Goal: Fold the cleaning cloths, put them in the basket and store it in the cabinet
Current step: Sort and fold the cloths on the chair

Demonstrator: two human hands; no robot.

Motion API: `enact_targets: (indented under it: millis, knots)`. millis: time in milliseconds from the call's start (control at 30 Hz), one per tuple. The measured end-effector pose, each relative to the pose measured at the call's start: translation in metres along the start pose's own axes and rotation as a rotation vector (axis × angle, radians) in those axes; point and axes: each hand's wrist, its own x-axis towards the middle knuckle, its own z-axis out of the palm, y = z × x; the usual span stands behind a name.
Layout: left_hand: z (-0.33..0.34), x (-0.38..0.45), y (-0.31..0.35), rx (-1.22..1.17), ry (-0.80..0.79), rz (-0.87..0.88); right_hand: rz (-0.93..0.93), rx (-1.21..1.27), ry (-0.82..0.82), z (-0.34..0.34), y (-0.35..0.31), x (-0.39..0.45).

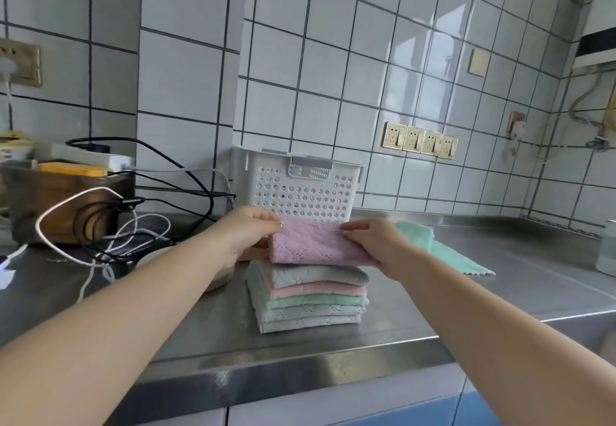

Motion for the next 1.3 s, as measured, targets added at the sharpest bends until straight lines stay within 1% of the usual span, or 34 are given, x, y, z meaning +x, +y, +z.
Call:
enact_targets:
  millis: [167, 267, 333, 367, 400, 467, 500, 567, 600, 733, 800, 867, 933, 1000, 1033, 1200, 1300]
  knots:
    - [0.000, -0.007, -0.001, -0.004, -0.003, -0.038, -0.018, -0.032, 0.005, 0.005, 0.004, 0.003]
    - [-0.002, -0.012, -0.002, -0.052, -0.031, -0.084, -0.013, -0.049, -0.008, 0.011, 0.007, 0.003]
    - [-0.005, -0.013, -0.003, -0.034, -0.048, -0.102, -0.015, -0.060, -0.005, 0.012, 0.009, 0.003]
    - [-0.008, -0.012, -0.005, 0.039, -0.038, -0.085, -0.018, -0.078, -0.003, 0.011, 0.008, 0.002]
    - [-0.011, -0.010, -0.005, 0.187, -0.008, -0.046, -0.023, -0.112, 0.000, 0.009, 0.006, 0.001]
    - [-0.016, -0.005, -0.001, 0.506, 0.067, 0.073, -0.053, -0.209, 0.028, 0.002, 0.002, 0.004]
    - [-0.015, -0.005, 0.006, 0.583, 0.081, 0.138, -0.080, -0.266, 0.050, -0.001, -0.002, 0.006]
    - [-0.007, -0.004, 0.023, 0.672, 0.023, 0.218, -0.149, -0.385, 0.067, -0.002, -0.013, 0.010]
    - [0.000, -0.002, 0.030, 0.743, -0.017, 0.228, -0.183, -0.449, 0.045, 0.001, -0.020, 0.010]
    - [0.039, 0.005, 0.044, 1.095, -0.166, 0.173, -0.268, -0.752, -0.136, 0.024, -0.043, 0.005]
    - [0.054, 0.006, 0.038, 1.212, -0.260, 0.157, -0.257, -0.822, -0.242, 0.037, -0.039, 0.006]
    - [0.064, 0.006, 0.025, 1.218, -0.315, 0.087, -0.227, -0.858, -0.317, 0.045, -0.026, 0.009]
    - [0.065, 0.008, 0.009, 1.220, -0.292, 0.082, -0.205, -0.841, -0.367, 0.047, -0.011, 0.012]
    - [0.059, 0.009, -0.002, 1.212, -0.241, 0.102, -0.208, -0.757, -0.352, 0.045, -0.001, 0.012]
    - [0.056, 0.009, -0.005, 1.204, -0.244, 0.115, -0.196, -0.727, -0.353, 0.044, 0.002, 0.011]
    - [0.037, 0.012, -0.020, 1.110, -0.271, 0.035, -0.139, -0.639, -0.369, 0.037, 0.005, 0.008]
    - [0.032, 0.009, -0.023, 0.991, -0.256, 0.034, -0.117, -0.622, -0.304, 0.038, 0.004, 0.003]
